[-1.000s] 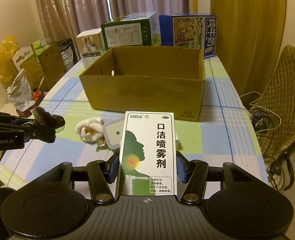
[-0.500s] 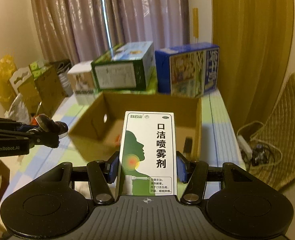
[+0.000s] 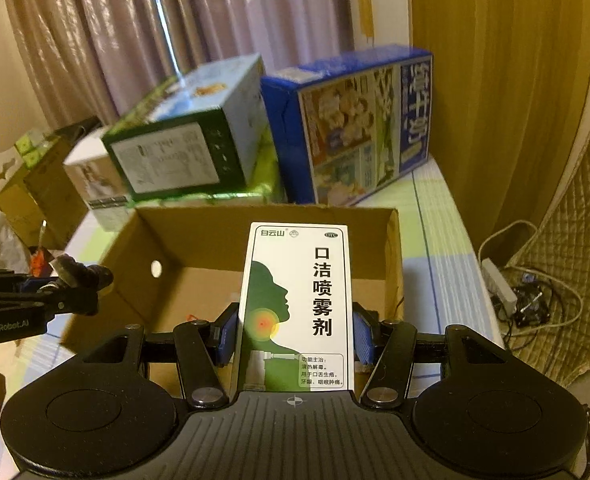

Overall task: Organize objects
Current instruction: 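Carry the scrunchie with the left tool while the right tool carries the spray box to the box, then open the left tool over the box while the right tool releases the spray box inside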

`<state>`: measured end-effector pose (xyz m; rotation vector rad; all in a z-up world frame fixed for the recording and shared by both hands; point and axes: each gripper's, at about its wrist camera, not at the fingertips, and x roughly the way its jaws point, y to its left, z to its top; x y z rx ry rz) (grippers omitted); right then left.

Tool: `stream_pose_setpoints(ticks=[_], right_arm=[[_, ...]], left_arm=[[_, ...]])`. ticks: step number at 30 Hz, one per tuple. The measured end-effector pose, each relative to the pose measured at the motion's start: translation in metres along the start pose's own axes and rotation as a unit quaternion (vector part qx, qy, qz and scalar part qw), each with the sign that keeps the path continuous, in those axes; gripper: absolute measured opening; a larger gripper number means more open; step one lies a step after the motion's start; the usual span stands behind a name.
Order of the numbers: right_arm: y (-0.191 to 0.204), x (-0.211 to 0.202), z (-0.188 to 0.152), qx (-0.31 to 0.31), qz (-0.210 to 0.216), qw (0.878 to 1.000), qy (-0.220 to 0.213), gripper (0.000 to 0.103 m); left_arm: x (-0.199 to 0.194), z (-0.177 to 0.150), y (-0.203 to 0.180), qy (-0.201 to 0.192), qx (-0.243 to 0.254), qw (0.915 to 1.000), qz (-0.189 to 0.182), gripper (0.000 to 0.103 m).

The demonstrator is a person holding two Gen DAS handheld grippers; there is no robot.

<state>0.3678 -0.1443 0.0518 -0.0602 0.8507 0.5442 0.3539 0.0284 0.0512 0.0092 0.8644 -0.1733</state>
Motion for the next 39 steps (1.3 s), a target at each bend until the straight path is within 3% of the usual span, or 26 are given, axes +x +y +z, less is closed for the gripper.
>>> stream_pose_setpoints(ticks=[10,12,16,18,24,28,33,35,39], right_arm=[[-0.012,0.048,0.0,0.006,-0.002,1.0,0.02,0.053],[-0.014,0.054,0.0,0.008,-0.003,1.0,0.022,0.053],[-0.017,0.063,-0.003,0.01,-0.003,1.0,0.026,0.053],[-0.019,0.067,-0.004,0.012,-0.001,1.0,0.029,0.053],[-0.019,0.07,-0.003,0.009,-0.006,1.0,0.012,0.053],[-0.019,0.064,0.002,0.012,0.002,1.0,-0.011,0.068],[-0.017,0.042,0.005,0.004,0.006,0.999,-0.036,0.074],[-0.017,0.032,0.004,0.007,0.009,0.999,-0.039,0.078],[-0.012,0.005,-0.004,0.007,0.015,0.999,-0.049,0.082]], left_arm=[[0.056,0.001,0.012,0.022,-0.001,0.9998,0.005,0.026],[0.065,0.002,0.013,0.02,0.0,0.9998,0.007,0.03],[0.076,0.0,0.016,0.012,-0.014,0.9997,0.015,0.055],[0.078,-0.003,0.016,0.013,-0.015,0.9997,0.015,0.055],[0.073,-0.008,0.019,0.008,-0.011,0.9998,0.017,0.06],[0.067,-0.012,0.016,0.007,-0.005,0.9999,0.015,0.06],[0.051,-0.017,0.013,-0.008,-0.01,0.9998,0.015,0.064],[0.04,-0.021,0.01,-0.017,-0.013,0.9997,0.015,0.071],[0.014,-0.031,0.0,-0.031,-0.01,0.9994,0.014,0.076]])
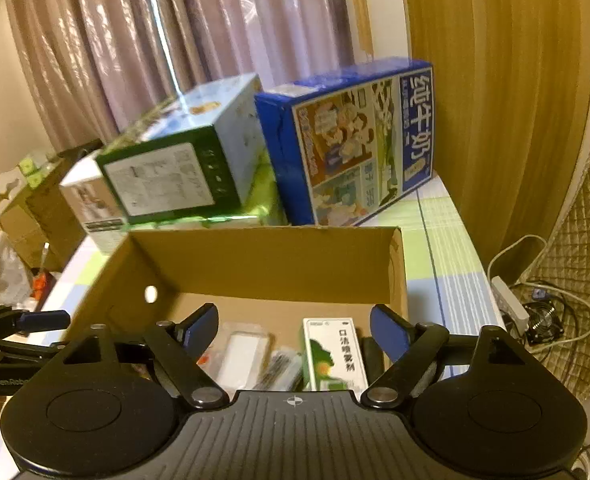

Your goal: Organize objects

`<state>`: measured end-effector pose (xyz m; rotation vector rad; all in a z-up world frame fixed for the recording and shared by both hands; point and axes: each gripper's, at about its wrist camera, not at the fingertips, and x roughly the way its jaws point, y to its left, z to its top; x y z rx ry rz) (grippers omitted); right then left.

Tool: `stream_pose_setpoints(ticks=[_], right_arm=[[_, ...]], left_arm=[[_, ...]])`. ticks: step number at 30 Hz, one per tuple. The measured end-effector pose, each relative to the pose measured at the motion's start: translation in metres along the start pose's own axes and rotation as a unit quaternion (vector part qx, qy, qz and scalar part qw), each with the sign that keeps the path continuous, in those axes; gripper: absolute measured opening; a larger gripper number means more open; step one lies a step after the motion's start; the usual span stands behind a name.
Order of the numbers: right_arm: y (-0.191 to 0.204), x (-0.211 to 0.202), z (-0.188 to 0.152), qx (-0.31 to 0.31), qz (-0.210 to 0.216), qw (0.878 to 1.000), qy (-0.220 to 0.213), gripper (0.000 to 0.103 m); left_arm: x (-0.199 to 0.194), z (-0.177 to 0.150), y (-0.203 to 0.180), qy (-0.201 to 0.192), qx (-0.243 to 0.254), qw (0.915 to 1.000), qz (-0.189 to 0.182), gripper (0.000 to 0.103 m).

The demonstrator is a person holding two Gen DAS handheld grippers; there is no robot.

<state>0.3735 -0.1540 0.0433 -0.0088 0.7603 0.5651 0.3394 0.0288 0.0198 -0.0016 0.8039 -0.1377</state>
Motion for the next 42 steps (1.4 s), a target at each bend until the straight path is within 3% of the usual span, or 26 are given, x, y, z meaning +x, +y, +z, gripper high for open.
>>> stream_pose_setpoints(ticks=[7,12,15,29,42], right_arm=[[0.013,-0.062,-0.026,0.002,-0.013,1.0,-0.01,0.092],[0.021,-0.101,-0.06,0.016,-0.007,1.0,-0.012,0.101],[0.027,-0.118,-0.085,0.024,0.001,1.0,-0.004,0.101],[0.042,-0.164,-0.181,0.08,-0.001,0.996,0.03,0.101],[0.047,-0.177,-0.201,0.088,0.003,0.995,0.04,0.101]], left_arm=[[-0.058,-0.028,-0.014,-0.018,-0.007,0.9998,0.003,0.087],[-0.096,-0.057,-0.019,-0.021,-0.011,0.9997,0.002,0.096],[-0.117,-0.077,-0.025,-0.024,-0.003,0.9997,0.004,0.101],[-0.174,-0.151,-0.031,-0.011,-0.027,0.9992,0.026,0.102],[-0.182,-0.184,-0.034,0.01,-0.046,0.9985,0.03,0.102]])
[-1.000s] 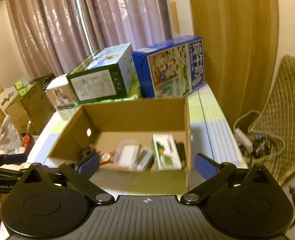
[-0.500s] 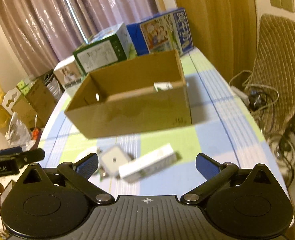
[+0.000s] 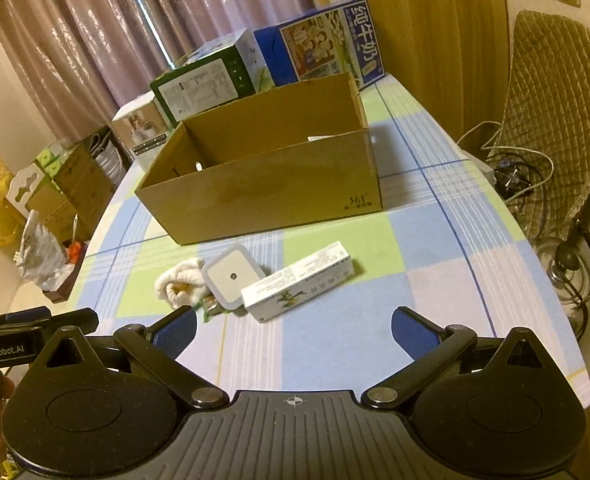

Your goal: Organize objects

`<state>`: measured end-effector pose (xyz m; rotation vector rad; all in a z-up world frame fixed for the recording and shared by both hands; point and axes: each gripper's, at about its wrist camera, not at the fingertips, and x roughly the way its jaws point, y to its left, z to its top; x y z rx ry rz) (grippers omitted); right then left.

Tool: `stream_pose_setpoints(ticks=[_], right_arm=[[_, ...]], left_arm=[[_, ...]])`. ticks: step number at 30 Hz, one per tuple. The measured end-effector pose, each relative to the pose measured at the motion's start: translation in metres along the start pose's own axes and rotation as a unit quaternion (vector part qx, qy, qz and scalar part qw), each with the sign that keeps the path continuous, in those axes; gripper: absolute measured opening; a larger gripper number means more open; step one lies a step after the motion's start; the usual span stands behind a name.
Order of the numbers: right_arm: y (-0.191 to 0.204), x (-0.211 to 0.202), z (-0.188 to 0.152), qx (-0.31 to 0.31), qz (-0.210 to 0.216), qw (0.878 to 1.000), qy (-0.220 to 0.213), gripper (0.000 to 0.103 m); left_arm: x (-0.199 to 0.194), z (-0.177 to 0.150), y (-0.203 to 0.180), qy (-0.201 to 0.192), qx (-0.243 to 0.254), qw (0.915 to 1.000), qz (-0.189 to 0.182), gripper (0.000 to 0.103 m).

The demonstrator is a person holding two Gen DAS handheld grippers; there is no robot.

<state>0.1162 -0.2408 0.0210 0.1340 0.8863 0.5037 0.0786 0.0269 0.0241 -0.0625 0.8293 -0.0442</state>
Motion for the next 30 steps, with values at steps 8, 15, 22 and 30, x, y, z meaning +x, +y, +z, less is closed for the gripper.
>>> stream_pose_setpoints(ticks=[8,15,22,30], right_arm=[[0.0,0.005,-0.003,0.001,-0.002,1.0,0.007,0.101],[-0.006,0.015,-0.005,0.012,-0.006,1.0,0.017,0.101],[-0.006,0.023,-0.005,0.017,-0.008,1.0,0.019,0.101],[-0.01,0.034,-0.008,0.023,-0.01,0.999,0.032,0.101]], left_arm=[[0.004,-0.007,0.003,0.006,-0.005,1.0,0.002,0.102],[0.012,-0.01,0.006,0.013,-0.012,0.9998,0.001,0.102],[0.024,-0.014,0.008,0.025,-0.011,0.9996,0.001,0.102],[0.034,-0.017,0.011,0.034,-0.017,0.9993,0.001,0.102]])
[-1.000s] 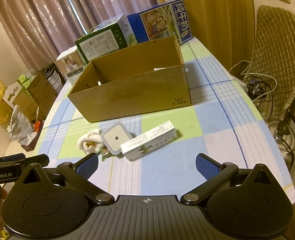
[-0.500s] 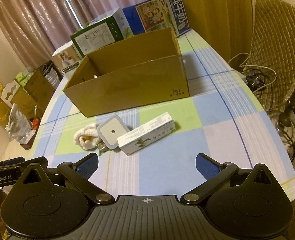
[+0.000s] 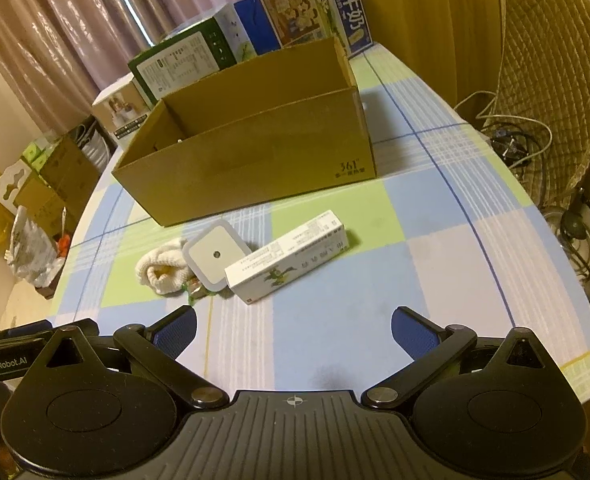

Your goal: Organize objects

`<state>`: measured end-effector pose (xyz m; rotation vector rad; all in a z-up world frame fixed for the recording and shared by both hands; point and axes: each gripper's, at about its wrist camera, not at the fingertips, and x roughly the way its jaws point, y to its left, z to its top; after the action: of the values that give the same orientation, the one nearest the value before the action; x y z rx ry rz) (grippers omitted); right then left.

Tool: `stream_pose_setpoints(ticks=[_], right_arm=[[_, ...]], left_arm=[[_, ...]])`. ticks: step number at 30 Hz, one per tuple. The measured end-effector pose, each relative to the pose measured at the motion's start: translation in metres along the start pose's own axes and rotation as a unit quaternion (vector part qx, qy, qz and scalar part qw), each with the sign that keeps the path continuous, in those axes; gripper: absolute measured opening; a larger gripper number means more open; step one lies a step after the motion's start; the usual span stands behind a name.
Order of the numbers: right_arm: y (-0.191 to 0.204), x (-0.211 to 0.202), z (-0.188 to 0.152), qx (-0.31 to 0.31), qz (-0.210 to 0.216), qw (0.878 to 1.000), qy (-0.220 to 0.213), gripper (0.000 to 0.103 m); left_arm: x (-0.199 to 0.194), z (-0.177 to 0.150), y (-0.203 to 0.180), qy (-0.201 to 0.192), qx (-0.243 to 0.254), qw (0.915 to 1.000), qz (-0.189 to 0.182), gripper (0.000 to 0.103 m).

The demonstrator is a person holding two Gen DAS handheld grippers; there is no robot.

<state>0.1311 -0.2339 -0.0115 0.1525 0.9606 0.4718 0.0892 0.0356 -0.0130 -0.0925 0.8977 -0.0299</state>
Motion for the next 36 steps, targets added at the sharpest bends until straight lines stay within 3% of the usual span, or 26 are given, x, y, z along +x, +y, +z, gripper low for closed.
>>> stream_pose_setpoints(ticks=[20,30,36], right_arm=[[-0.003,0.024,-0.005,0.001,-0.009,1.0,0.021,0.101],[-0.002,0.048,0.008,-0.009,-0.01,1.0,0.024,0.1],[0.006,0.073,0.021,-0.014,0.008,1.0,0.026,0.086]], left_arm=[[0.02,-0.008,0.005,0.021,-0.001,0.9998,0.001,0.102],[0.037,-0.005,0.007,0.028,0.0,0.9996,0.005,0.102],[0.053,0.001,0.013,0.032,0.0,0.9995,0.008,0.102]])
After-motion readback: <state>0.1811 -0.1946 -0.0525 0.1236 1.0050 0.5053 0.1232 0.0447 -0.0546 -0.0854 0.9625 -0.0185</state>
